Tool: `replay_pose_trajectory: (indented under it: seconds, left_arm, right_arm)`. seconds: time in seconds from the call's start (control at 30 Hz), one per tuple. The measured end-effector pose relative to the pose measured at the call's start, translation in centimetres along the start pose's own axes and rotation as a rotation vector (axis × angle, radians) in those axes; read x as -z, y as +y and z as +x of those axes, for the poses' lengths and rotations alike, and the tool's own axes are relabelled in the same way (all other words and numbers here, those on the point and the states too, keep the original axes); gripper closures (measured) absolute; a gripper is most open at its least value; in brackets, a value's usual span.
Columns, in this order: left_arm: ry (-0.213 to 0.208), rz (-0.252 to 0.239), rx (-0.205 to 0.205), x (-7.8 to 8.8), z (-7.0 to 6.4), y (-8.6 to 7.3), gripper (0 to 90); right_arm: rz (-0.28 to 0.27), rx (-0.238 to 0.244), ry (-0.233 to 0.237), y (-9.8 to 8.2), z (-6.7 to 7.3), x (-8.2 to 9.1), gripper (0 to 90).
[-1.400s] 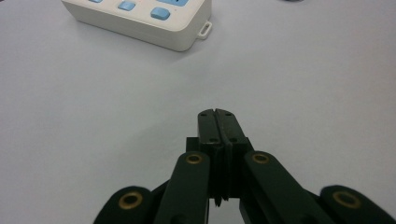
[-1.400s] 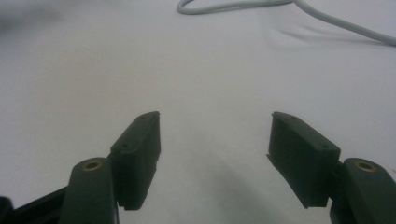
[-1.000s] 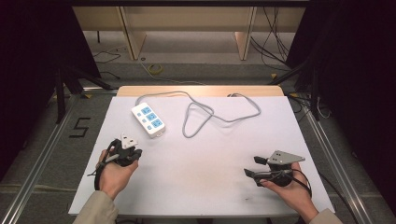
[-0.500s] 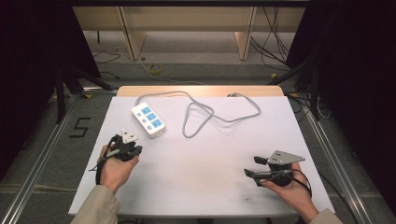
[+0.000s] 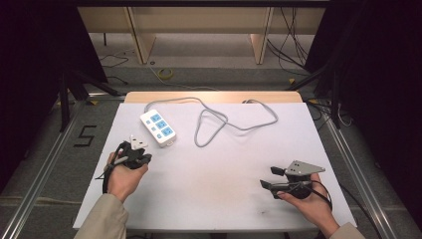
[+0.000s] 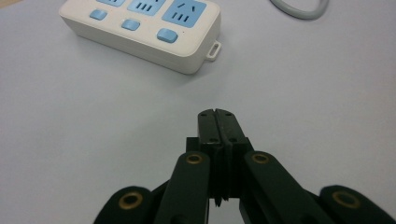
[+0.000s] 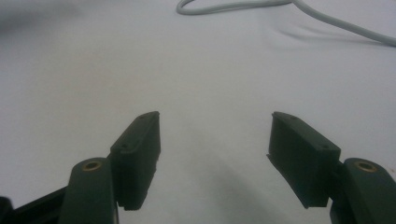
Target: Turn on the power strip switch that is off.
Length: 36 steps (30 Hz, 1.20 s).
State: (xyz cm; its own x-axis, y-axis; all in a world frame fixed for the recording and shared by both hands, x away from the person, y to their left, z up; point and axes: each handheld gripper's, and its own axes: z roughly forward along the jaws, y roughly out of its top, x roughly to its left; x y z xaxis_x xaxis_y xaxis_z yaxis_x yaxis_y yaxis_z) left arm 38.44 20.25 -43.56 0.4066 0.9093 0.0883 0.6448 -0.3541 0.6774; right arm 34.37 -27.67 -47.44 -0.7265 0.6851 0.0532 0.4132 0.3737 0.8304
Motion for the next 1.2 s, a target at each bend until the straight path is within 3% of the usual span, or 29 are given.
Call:
replay_pose_trajectory:
  seconds: [1.2]
  left_arm:
    - [0.005, 0.055, -0.018, -1.0, 1.2, 2.1, 89.9]
  right_arm:
    - [0.002, -0.001, 0.004, -0.1, 0.0, -0.1, 35.0]
